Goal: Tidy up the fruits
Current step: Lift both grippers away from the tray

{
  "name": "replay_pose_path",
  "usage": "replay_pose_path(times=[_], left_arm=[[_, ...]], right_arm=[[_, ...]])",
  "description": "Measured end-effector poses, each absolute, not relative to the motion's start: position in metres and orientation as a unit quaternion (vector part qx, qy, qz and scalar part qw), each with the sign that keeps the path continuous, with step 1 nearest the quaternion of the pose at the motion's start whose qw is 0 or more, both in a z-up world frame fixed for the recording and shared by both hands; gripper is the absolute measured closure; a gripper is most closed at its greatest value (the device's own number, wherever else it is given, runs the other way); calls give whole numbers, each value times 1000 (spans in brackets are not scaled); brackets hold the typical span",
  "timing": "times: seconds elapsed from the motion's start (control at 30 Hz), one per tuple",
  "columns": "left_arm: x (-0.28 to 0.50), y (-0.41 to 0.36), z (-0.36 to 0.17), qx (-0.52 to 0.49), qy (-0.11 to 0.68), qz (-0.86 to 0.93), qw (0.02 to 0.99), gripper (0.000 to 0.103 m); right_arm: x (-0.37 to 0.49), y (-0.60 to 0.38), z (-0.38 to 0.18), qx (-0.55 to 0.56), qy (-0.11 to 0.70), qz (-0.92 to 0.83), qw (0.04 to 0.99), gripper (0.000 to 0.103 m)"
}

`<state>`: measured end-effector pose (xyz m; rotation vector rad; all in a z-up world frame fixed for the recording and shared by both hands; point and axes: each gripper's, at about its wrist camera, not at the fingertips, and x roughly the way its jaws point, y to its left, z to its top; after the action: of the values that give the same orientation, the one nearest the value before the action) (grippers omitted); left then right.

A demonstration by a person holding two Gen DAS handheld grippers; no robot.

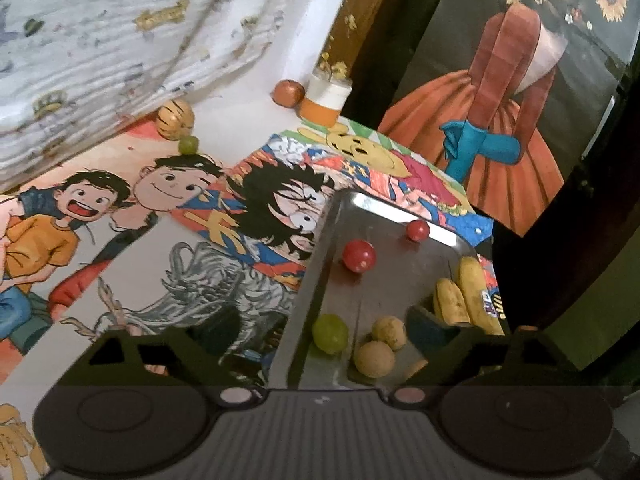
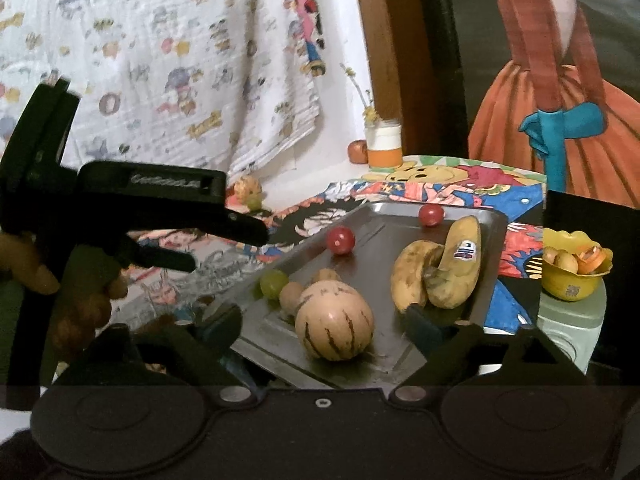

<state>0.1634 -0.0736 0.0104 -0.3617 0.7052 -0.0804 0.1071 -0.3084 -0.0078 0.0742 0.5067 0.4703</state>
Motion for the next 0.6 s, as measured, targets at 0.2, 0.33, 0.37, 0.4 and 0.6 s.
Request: replay_pose_path(times=[0.2,0.33,0.37,0.4,0.6], left_arm=[[153,-62,14,-188,338,-28,922,0],[145,-57,16,-180,336,-17,924,0],[143,-55,17,-178,335,-14,925,0],[140,-54,17,-175,333,-12,926,0],[125,-50,20,-166,317,-7,934,0]], right_arm=[[97,-310,2,56,237,202,949,1],[91,-311,6,72,236,179,953,1],[89,-312,7,75,235,174,953,1],[87,-312,8,79,234,170,954,1],[79,-313,6,99,236,148,955,1]])
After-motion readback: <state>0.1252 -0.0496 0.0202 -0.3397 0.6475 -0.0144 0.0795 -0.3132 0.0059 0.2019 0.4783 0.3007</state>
